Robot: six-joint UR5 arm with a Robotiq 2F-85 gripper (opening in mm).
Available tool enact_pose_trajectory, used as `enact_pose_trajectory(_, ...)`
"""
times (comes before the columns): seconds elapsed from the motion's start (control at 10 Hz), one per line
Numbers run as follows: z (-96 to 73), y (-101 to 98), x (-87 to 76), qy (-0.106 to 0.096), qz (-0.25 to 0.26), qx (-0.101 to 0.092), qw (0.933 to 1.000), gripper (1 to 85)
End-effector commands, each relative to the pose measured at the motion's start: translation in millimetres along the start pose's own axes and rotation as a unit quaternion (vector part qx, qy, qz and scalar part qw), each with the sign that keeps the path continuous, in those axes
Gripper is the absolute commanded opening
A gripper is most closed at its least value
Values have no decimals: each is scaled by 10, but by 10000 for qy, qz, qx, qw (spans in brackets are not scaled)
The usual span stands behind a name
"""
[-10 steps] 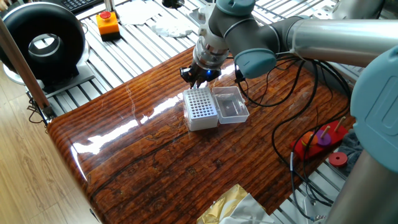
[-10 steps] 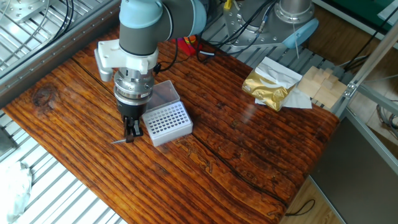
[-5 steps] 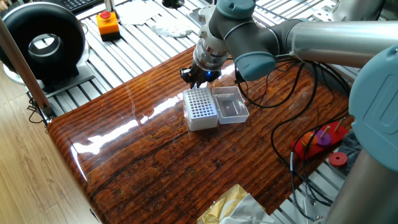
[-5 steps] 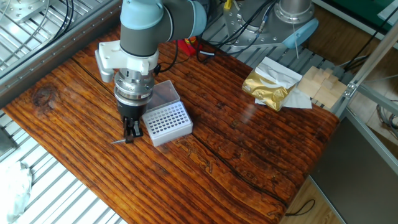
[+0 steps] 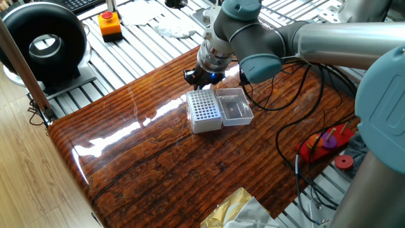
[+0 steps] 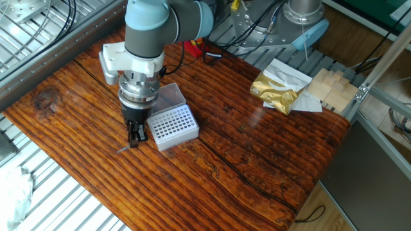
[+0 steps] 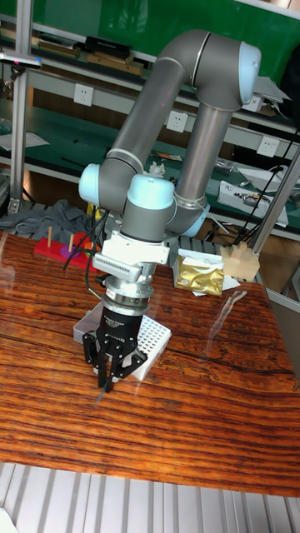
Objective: Insert a medium pipette tip into the holder for medium pipette tips
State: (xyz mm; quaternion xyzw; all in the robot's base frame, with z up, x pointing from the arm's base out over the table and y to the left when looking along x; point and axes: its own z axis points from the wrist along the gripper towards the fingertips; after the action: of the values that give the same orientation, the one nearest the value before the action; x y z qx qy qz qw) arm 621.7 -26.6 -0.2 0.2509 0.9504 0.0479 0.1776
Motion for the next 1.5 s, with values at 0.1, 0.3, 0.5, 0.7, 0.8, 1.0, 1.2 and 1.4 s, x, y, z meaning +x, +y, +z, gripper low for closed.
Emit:
enact_pose_trajectory(0.1,-6,-19,-9,21,67,4,10000,190)
enact_pose_trajectory(0.3,-10,-25,-4,39,110,48,9999,150)
enact_pose_trajectory(0.5,-14,-32,8,73,136,111,9998,100)
enact_pose_trajectory(0.7,-19,-46,5,84,143,168,9997,83)
enact_pose_trajectory(0.8,-28,-38,7,109,192,227,9995,47)
enact_pose_trajectory(1.0,-52,-32,7,111,185,253,9994,27)
enact_pose_trajectory(1.2,-56,-32,1,129,203,282,9993,20)
enact_pose_trajectory(1.4,-55,-38,-1,134,183,276,9994,20)
